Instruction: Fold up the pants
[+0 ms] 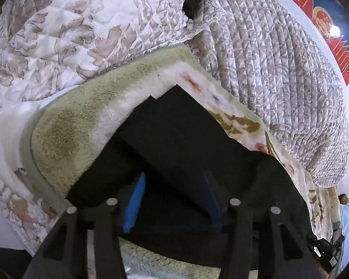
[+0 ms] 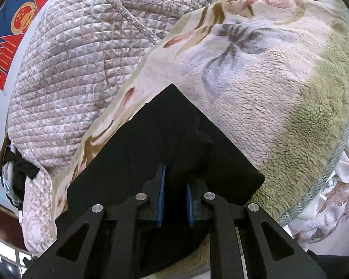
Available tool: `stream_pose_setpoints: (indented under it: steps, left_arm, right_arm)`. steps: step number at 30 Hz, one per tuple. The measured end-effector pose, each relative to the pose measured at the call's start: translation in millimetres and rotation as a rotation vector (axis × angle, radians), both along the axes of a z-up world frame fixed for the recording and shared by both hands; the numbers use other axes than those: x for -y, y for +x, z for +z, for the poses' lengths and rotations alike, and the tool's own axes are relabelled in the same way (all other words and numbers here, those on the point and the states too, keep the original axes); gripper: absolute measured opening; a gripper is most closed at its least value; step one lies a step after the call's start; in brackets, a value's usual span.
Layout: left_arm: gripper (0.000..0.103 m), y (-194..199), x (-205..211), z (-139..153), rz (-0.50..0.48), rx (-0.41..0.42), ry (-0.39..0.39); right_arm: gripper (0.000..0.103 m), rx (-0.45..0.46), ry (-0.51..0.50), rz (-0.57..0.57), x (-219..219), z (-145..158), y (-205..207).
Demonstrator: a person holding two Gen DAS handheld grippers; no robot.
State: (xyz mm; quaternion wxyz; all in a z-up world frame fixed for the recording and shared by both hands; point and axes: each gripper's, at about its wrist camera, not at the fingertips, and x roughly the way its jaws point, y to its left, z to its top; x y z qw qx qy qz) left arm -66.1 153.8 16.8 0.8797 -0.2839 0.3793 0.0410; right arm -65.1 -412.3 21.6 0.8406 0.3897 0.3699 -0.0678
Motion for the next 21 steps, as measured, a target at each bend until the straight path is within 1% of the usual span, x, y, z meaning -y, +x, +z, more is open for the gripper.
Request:
stream_pose_setpoints:
  steps: [3, 5, 6, 7, 8, 10, 12, 13, 16, 18, 19, 20, 21]
  left_arm:
    - [0.054, 8, 3, 0, 0.014, -0.001, 0.042]
    - [0.048, 14, 2, 0, 0.032, -0.004, 0.069]
    - [0.035, 15, 2, 1, 0.041, -0.007, 0.092]
    - [0.018, 18, 3, 1, 0.05, -0.018, 0.135]
    - [0.012, 19, 2, 1, 0.056, -0.028, 0.157]
    - [0.005, 20, -4, 4, 0.062, -0.032, 0.143]
    - [0.005, 16, -6, 15, 0.069, -0.005, 0.15]
    - [0.004, 10, -7, 26, 0.07, 0.022, 0.159]
    - [0.004, -5, -9, 49, 0.059, 0.069, 0.164]
    - [0.004, -18, -9, 58, 0.056, 0.087, 0.184]
    - [0.004, -22, -8, 57, 0.056, 0.081, 0.201]
    - [0.004, -25, -8, 52, 0.053, 0.063, 0.216]
    - [0.004, -25, -10, 42, 0.052, 0.025, 0.222]
  right_arm:
    - [0.016, -0.003, -0.003, -0.003, 1, -1, 1]
    - [0.016, -0.004, -0.012, -0.013, 2, -1, 1]
    - [0.016, -0.005, -0.016, -0.017, 2, -1, 2]
    - [0.016, -0.007, -0.021, -0.017, 2, -1, 3]
    - [0.015, -0.009, -0.031, -0.015, 2, 0, 5]
    - [0.015, -0.008, -0.051, -0.012, -1, 3, 7]
    - [0.012, 0.01, -0.062, 0.0, -1, 10, 7]
    - [0.012, 0.02, -0.062, 0.004, -1, 14, 6]
    - [0.01, 0.084, -0.056, 0.022, -1, 37, -5]
    - [0.01, 0.105, -0.042, 0.027, -2, 47, -13]
    - [0.01, 0.101, -0.041, 0.029, -2, 48, -16]
    - [0.01, 0.072, -0.06, 0.024, -2, 46, -19]
    - [0.01, 0.041, -0.079, 0.021, -2, 42, -20]
